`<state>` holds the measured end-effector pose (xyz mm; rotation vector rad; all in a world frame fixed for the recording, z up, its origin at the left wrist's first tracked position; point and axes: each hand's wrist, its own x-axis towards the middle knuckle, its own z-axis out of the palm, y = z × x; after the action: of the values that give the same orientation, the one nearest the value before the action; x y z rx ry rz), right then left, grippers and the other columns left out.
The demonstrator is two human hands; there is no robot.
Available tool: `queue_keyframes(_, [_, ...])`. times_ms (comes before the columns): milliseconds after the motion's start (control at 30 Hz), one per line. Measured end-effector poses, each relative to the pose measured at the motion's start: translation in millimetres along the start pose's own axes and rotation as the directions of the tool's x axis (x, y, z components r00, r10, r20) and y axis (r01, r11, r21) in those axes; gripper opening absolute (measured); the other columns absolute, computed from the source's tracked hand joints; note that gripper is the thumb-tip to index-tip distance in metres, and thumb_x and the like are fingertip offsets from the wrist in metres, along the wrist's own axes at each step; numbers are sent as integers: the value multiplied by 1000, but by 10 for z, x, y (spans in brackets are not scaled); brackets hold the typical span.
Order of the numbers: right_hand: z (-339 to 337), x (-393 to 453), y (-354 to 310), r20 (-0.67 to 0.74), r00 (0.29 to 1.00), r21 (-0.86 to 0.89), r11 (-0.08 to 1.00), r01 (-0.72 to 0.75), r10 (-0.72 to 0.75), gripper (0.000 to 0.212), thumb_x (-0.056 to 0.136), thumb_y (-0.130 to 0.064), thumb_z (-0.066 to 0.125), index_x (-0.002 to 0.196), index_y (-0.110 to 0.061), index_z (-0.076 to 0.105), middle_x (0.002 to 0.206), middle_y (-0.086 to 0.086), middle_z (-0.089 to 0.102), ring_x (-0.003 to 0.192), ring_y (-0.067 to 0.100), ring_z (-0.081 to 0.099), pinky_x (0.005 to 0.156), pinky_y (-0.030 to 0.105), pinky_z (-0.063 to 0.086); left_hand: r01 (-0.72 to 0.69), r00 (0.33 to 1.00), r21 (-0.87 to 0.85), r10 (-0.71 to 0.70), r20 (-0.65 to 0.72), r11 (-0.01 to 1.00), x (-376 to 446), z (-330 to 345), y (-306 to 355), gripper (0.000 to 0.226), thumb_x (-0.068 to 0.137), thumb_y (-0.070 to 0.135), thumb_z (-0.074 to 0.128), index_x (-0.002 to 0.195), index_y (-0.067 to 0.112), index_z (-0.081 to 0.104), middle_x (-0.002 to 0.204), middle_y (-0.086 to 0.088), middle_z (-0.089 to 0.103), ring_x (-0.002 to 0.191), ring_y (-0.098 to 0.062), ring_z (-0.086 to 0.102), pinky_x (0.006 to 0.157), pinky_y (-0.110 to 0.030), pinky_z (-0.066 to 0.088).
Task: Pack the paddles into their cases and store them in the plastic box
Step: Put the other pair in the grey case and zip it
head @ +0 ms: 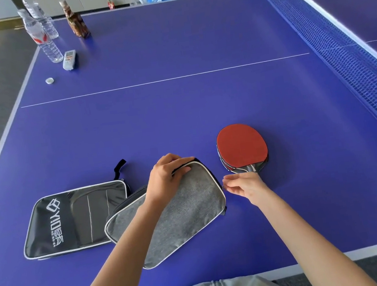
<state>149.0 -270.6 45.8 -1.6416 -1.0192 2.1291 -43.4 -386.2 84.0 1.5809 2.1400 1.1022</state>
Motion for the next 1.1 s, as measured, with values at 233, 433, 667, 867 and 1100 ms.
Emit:
queue_keyframes(233, [214,-128,-343,58,994,67,994,89,-93,10,78,10,67,79,0,65,76,10,66,68,16,65,58,16,56,-90,990,108,77,117,990,-72,228,212,25,84,19,69,109,21,72,90,-3,67,81,-24,56,67,-35,50])
queue_keyframes(433, [376,-221,-561,-14,948,-54,947,317,-318,13,77,6,71,73,-6,66,69,6,66,51,6,63,53,13,53,-5,1000,69,4,11,998,45,208,341,27,79,16,74,105,16,72,81,2,68,77,-20,51,65,-36,48])
queue_keyframes(667, [457,-324,-568,-2,905,-244,878,413,-426,11,75,-2,75,73,-10,70,62,2,67,43,-2,58,43,9,42,107,994,85,-106,-10,991,77,258,418,31,74,16,77,104,15,70,83,0,67,83,-23,54,68,-40,48])
queue_keyframes(867, [578,-342,-589,8,841,-363,782,506,-541,13,70,-9,80,69,-18,71,66,3,72,61,11,69,61,22,56,189,977,51,-183,-108,981,71,369,476,39,75,18,77,110,12,61,92,-2,69,87,-23,57,70,-37,48])
queue_keyframes(1100, [479,-253,-667,30,776,-583,620,525,-630,23,69,-15,82,84,-13,65,68,6,70,63,16,67,67,29,54,217,976,105,-213,-47,971,133,367,472,50,79,25,71,124,18,51,103,9,69,102,-19,53,76,-32,44])
